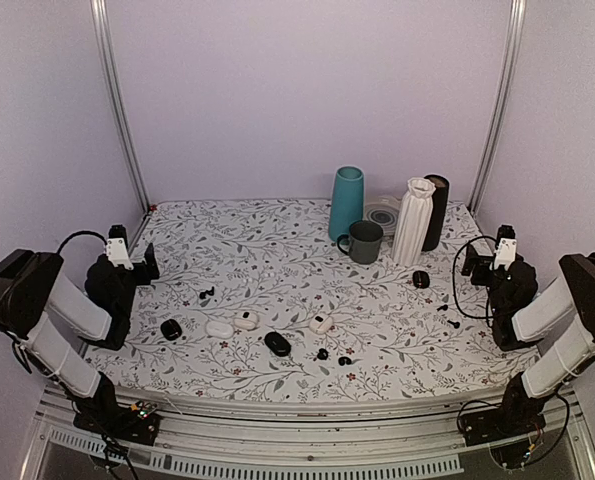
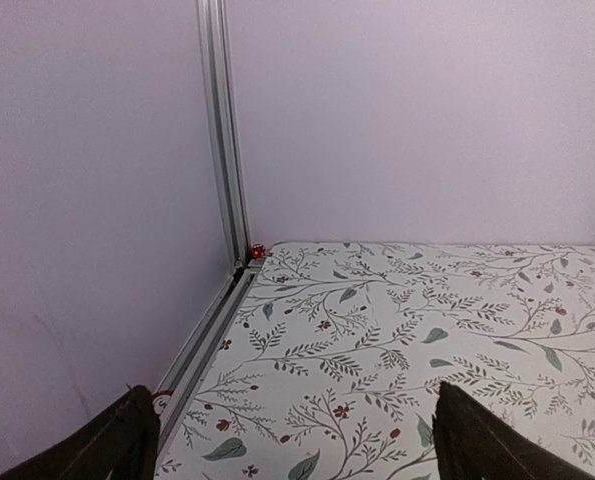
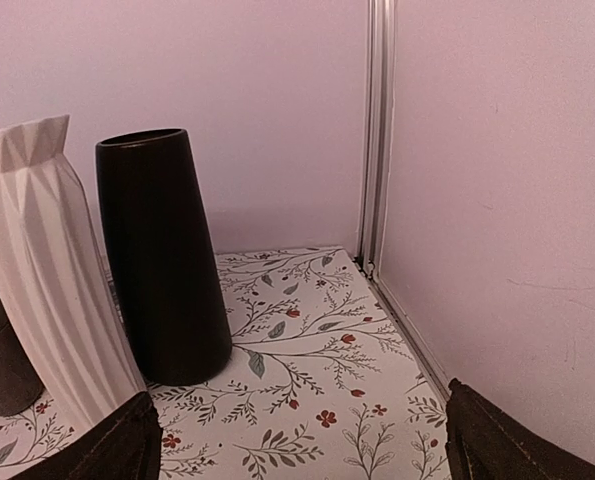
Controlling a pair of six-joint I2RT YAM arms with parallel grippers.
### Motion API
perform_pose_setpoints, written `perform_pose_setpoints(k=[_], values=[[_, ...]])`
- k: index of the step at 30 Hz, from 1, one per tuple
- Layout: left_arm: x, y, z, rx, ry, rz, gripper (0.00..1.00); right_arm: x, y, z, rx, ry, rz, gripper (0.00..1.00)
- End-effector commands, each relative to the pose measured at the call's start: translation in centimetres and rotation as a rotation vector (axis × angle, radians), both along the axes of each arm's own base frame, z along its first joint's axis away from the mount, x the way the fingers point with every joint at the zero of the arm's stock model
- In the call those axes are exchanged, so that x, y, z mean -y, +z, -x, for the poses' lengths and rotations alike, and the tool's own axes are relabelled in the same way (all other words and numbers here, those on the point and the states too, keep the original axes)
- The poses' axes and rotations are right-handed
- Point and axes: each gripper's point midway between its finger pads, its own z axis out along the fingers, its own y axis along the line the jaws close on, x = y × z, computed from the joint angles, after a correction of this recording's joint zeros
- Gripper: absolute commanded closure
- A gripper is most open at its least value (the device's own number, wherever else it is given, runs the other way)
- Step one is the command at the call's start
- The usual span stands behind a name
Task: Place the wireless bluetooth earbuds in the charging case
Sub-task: Pick up the charging case from the center of the board.
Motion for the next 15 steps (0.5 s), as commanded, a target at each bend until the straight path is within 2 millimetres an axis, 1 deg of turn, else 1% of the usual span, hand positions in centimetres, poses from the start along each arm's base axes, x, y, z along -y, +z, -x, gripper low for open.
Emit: perform_pose_setpoints(k=[1, 12, 13, 14, 15], values=[[-0.4, 0.5, -0.2, 0.013, 0.014, 0.007, 0.04, -0.2, 0.2, -0.3, 0.005, 0.016, -0.018, 0.01], [-0.4, 0.5, -0.3, 0.012, 0.012, 0.006, 0.04, -0.2, 0.2, -0.3, 0.004, 0.017, -0.018, 0.01], [-0.5, 0.6, -0.2, 0.018, 0.015, 0.007, 0.04, -0.2, 0.2, -0.3, 0.005, 0.018, -0.018, 0.01], [-1.0, 0.8, -0.1, 0.019, 0.047, 0.004, 0.04, -0.1, 0.2, -0.3, 0.006, 0.016, -0.018, 0.01], [-1.1, 1.6, -0.3, 0.019, 0.066, 0.010, 0.04, -0.1, 0.3, -0.2, 0.010, 0.014, -0.018, 0.01]])
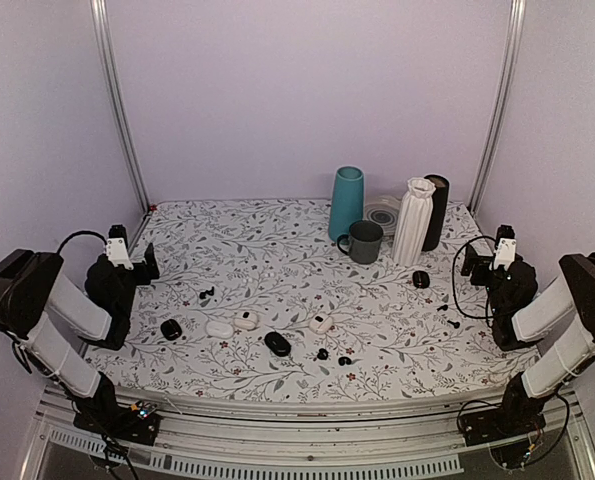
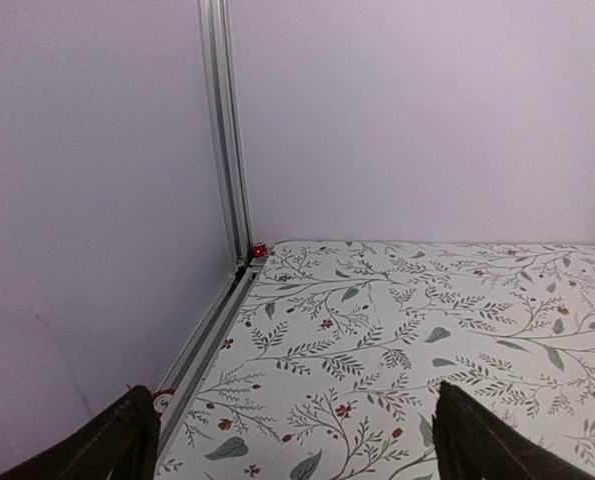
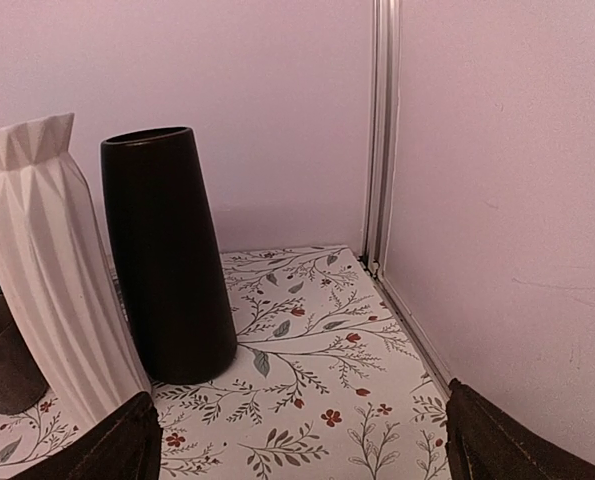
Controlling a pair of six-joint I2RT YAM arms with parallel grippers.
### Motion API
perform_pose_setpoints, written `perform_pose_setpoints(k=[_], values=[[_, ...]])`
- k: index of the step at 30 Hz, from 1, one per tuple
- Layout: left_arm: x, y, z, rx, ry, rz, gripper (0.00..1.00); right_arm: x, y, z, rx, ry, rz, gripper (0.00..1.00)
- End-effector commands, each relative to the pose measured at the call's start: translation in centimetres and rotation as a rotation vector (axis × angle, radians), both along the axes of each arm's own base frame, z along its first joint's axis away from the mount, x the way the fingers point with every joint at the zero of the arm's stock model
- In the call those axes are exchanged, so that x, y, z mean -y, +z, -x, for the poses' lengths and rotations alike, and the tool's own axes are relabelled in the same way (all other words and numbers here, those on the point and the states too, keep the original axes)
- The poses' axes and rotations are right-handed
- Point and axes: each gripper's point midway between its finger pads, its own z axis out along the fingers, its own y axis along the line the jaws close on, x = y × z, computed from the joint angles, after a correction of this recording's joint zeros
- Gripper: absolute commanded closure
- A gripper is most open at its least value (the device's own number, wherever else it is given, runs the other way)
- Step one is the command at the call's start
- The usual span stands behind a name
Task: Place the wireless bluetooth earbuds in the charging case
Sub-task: Pick up the charging case from the center of the board.
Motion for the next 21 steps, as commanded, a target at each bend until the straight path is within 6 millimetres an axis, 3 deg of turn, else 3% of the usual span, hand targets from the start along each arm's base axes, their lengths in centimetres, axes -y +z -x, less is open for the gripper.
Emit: perform_pose_setpoints(k=[1, 4, 7, 9, 11, 12, 14, 16, 19, 21], values=[[-0.9, 2.2, -0.7, 0.000, 0.064, 0.007, 0.04, 0.2, 0.9, -0.1, 0.026, -0.008, -0.013, 0.01], [0.3, 5.7, -1.4, 0.006, 0.052, 0.032, 0.04, 0.2, 1.1, 0.2, 0.032, -0.008, -0.020, 0.01], [3.4, 9.1, -2.7, -0.015, -0.117, 0.154, 0.04, -0.2, 2.5, 1.0, 0.066, -0.028, 0.006, 0.01], [5.5, 10.4, -3.6, -0.069, -0.214, 0.195, 0.04, -1.6, 4.7, -0.1, 0.031, -0.005, 0.047, 0.01], [7.0, 11.1, -4.3, -0.139, -0.251, 0.231, 0.04, -3.0, 8.6, -0.9, 0.065, 0.060, 0.030, 0.01], [8.0, 11.4, -4.6, -0.173, -0.283, 0.225, 0.04, -3.5, 9.6, -1.2, 0.049, 0.090, 0.000, 0.01], [10.3, 12.1, -4.7, -0.224, -0.350, 0.172, 0.04, -5.1, 11.9, -1.6, 0.050, 0.159, -0.089, 0.01], [11.3, 13.1, -4.7, -0.248, -0.376, 0.141, 0.04, -7.8, 13.2, -1.8, 0.012, 0.221, -0.130, 0.01], [9.8, 14.7, -4.6, -0.231, -0.308, 0.196, 0.04, -11.9, 15.4, -0.5, 0.020, 0.223, -0.074, 0.01], [12.0, 16.2, -4.2, -0.215, -0.534, 0.199, 0.04, -14.2, 16.8, 0.7, 0.050, 0.244, -0.030, 0.01]])
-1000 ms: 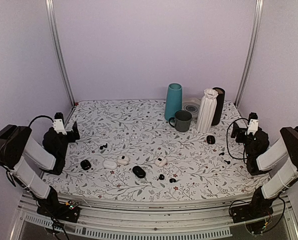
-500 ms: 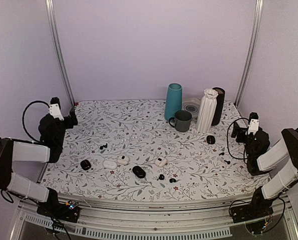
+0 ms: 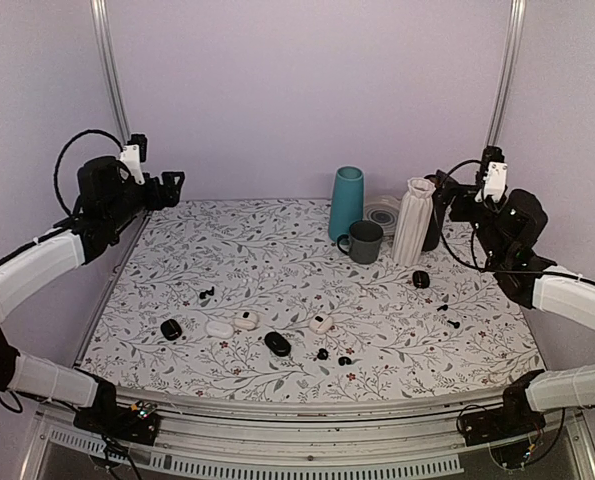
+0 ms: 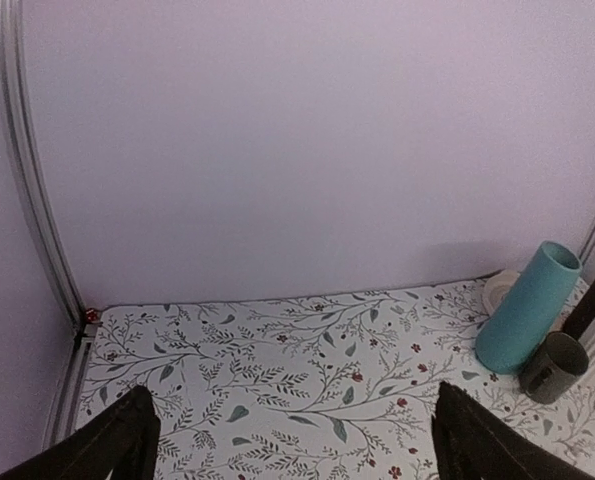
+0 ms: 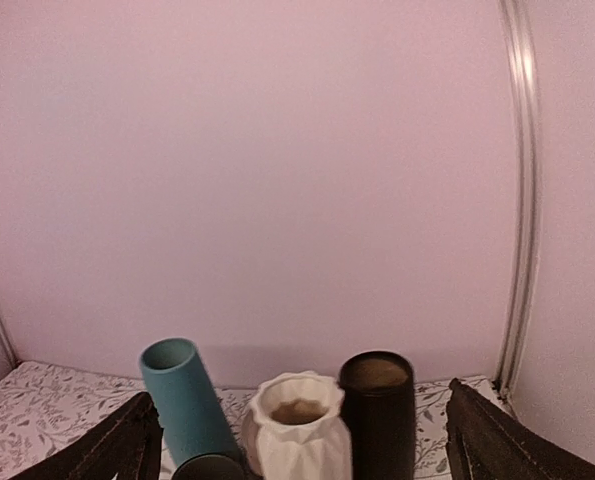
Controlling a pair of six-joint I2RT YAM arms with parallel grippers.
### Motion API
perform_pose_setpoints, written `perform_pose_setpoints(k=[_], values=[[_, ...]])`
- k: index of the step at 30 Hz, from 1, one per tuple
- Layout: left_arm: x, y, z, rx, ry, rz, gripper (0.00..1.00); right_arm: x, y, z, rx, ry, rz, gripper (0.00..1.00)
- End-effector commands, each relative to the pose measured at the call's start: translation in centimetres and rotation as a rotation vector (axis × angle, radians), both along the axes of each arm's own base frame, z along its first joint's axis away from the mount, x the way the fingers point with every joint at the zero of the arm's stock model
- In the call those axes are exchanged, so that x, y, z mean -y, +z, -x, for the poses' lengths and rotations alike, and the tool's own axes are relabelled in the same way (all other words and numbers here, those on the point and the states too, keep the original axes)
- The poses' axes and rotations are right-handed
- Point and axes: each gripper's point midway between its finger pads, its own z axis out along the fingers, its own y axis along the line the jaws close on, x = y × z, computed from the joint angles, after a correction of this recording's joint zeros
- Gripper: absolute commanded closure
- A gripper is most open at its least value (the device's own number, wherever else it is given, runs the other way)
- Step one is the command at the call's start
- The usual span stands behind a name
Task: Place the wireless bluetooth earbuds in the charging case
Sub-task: Pick up the charging case from the center of the board.
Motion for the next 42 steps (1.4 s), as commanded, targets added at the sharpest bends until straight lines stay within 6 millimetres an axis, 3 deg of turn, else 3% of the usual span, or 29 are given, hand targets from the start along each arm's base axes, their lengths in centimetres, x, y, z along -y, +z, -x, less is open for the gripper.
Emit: perform_pose_setpoints(k=[1, 2, 3, 9, 13, 18, 25, 29, 33, 38, 42], values=[[0.3, 0.2, 0.4, -0.091, -0.117, 0.051, 0.04, -4.3, -1.8, 1.6, -0.124, 0.014, 0.097, 0.01], [-0.9, 0.2, -0.1, -0.117, -0.035, 0.082, 0.04, -4.6, -1.6, 1.6, -0.138, 0.018, 0.099, 0.01], [-0.8, 0.3, -0.3, -0.135, -0.046, 0.085, 0.04, -4.7, -1.5, 1.4, -0.160, 0.013, 0.082, 0.01], [1.5, 4.1, 1.8, -0.040, -0.124, 0.128, 0.04, -2.1, -2.0, 1.7, -0.226, -0.100, -0.102, 0.01], [3.9, 4.0, 2.8, -0.062, -0.143, 0.098, 0.04, -2.8, -2.1, 1.9, -0.236, -0.038, -0.159, 0.01], [8.1, 2.0, 4.7, -0.106, -0.251, 0.075, 0.04, -5.7, -6.4, 0.9, -0.460, 0.056, -0.125, 0.01], [14.0, -2.2, 7.9, -0.200, -0.392, 0.099, 0.04, -5.7, -11.9, 4.3, -0.661, 0.107, -0.236, 0.01], [14.7, -2.8, 7.5, -0.230, -0.378, 0.114, 0.04, -5.9, -17.0, 6.5, -0.804, 0.145, -0.192, 0.01], [14.3, -1.8, 6.0, -0.168, -0.315, 0.154, 0.04, -5.5, -20.2, 7.4, -0.886, 0.119, -0.200, 0.01], [14.7, -0.1, 4.1, -0.127, -0.341, 0.209, 0.04, -3.9, -23.3, 5.9, -0.975, 0.027, -0.209, 0.01], [16.4, 0.2, 3.6, -0.123, -0.409, 0.232, 0.04, -2.4, -24.8, 3.3, -0.993, -0.040, -0.217, 0.08]])
